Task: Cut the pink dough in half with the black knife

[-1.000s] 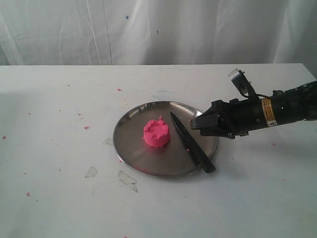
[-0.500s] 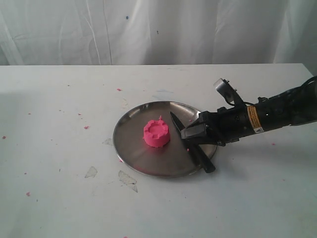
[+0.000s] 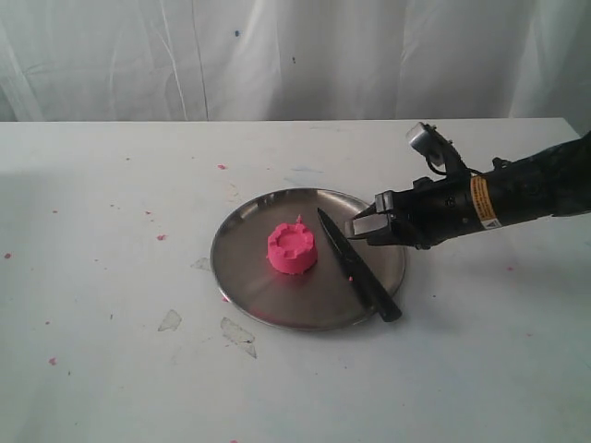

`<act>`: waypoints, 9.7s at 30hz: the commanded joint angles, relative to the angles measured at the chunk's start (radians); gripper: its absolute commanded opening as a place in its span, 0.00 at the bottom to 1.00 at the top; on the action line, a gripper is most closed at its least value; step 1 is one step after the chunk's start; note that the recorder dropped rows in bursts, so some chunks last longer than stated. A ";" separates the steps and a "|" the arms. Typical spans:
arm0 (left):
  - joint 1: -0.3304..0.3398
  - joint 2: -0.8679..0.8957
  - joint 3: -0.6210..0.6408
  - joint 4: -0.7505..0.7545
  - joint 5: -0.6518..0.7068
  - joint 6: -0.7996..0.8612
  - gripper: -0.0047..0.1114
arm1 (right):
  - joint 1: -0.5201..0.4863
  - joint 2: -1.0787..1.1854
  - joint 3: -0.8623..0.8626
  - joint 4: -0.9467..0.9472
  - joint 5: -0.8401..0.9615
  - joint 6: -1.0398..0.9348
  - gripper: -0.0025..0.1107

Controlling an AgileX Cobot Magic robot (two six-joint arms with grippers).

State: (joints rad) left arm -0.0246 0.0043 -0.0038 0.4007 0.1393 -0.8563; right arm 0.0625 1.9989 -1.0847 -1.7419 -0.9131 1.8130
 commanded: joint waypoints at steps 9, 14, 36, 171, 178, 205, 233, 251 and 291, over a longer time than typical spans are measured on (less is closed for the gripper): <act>0.003 -0.004 0.004 0.003 -0.004 -0.001 0.04 | -0.012 0.023 0.030 -0.002 0.033 -0.030 0.44; 0.003 -0.004 0.004 0.003 -0.004 -0.001 0.04 | -0.012 0.052 0.030 -0.002 0.012 -0.030 0.44; 0.003 -0.004 0.004 0.003 -0.004 -0.001 0.04 | -0.011 0.091 0.063 -0.002 -0.003 -0.032 0.44; -0.492 1.637 -0.940 0.739 -0.746 0.048 0.04 | 0.100 -0.716 0.408 -0.002 0.119 -0.142 0.02; -0.498 1.637 -0.946 0.722 -0.744 0.080 0.04 | 0.100 -0.716 0.408 -0.002 0.112 -0.142 0.02; -0.566 1.637 -1.064 0.733 -0.710 0.076 0.04 | 0.100 -0.716 0.408 -0.002 0.098 -0.142 0.02; -0.576 1.516 -1.073 0.884 -0.286 -0.191 0.04 | 0.100 -0.507 0.366 -0.002 0.316 -0.124 0.02; -0.576 1.485 -1.073 0.901 -0.462 -0.360 0.04 | 0.107 -0.576 0.364 -0.002 0.820 -0.566 0.02; -0.576 1.485 -1.073 0.974 -0.608 -0.427 0.04 | 0.320 -0.689 0.294 2.128 1.543 -2.272 0.02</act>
State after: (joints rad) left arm -0.5941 1.5017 -1.0779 1.3402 -0.4393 -1.2584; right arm 0.3603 1.3157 -0.7388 0.3118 0.5806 -0.3782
